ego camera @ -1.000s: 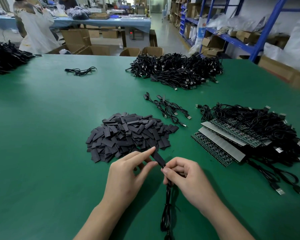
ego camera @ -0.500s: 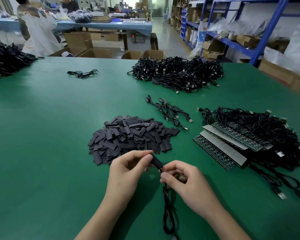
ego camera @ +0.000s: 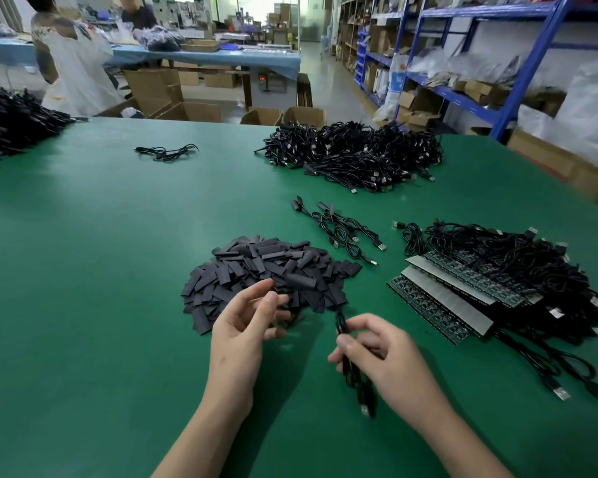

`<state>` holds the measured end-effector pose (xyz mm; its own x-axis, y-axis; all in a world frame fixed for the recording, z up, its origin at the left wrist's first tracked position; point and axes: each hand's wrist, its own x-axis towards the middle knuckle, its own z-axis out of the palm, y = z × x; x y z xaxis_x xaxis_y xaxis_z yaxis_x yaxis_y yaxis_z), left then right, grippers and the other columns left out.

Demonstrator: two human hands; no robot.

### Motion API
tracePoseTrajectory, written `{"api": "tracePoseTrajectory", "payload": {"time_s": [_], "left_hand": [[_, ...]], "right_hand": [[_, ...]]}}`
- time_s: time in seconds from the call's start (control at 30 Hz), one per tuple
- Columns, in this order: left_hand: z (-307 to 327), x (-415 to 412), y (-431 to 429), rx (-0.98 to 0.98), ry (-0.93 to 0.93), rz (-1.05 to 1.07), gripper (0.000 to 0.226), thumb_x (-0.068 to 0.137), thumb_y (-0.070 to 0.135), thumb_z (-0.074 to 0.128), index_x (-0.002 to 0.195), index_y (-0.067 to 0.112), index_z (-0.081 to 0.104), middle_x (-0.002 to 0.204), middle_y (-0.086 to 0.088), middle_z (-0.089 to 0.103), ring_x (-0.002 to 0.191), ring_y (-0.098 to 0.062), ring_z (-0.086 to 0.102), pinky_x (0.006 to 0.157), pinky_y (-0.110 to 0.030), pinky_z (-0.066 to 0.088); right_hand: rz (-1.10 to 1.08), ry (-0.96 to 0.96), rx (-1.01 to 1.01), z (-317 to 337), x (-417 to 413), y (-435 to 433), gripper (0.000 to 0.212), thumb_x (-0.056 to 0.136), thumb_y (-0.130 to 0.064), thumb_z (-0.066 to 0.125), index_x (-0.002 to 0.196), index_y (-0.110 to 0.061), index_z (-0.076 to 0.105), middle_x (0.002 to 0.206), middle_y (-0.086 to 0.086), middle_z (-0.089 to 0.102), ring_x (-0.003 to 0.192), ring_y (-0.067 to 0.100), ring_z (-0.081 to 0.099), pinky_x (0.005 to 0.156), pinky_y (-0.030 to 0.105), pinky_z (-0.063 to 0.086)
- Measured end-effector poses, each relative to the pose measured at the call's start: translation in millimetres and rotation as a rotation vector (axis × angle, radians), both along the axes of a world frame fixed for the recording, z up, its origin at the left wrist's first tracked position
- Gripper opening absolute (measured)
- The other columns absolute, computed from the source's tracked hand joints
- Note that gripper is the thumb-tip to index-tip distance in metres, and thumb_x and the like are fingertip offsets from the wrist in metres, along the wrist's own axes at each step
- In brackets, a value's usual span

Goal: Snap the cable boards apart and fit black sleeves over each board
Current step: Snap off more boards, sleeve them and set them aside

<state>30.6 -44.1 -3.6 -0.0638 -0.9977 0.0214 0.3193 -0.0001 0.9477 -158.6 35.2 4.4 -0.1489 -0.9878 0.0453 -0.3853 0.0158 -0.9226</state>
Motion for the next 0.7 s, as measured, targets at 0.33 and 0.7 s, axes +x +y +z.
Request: {"api": "tracePoseTrajectory", "payload": {"time_s": [0.33,0.7], "left_hand": [[-2,-4,10,-0.194,-0.224,-0.207,0.025,0.104,0.011,0.058,0.11,0.032,0.07,0.065,-0.001,0.064,0.059,-0.011,0.054,0.058,-0.019,0.045],[-1,-5,15,-0.301,-0.381,-0.32,0.05,0.098,0.003,0.066,0.136,0.033,0.054,0.107,0.007,0.072,0.091,-0.013,0.066,0.073,-0.026,0.048]], "right_hand": [[-0.255,0.363,-0.095,86,-14,-132,0.037,0.101,-0.039,0.063,0.131,-0.017,0.062,0.104,-0.003,0.076,0.076,0.014,0.071,0.084,0.041,0.062],[-0.187,0.771,-0.077,56,-23,-71,0.024,0.099,-0.037,0.065,0.118,-0.024,0.065,0.121,-0.005,0.061,0.119,0.015,0.054,0.101,0.036,0.044]]}}
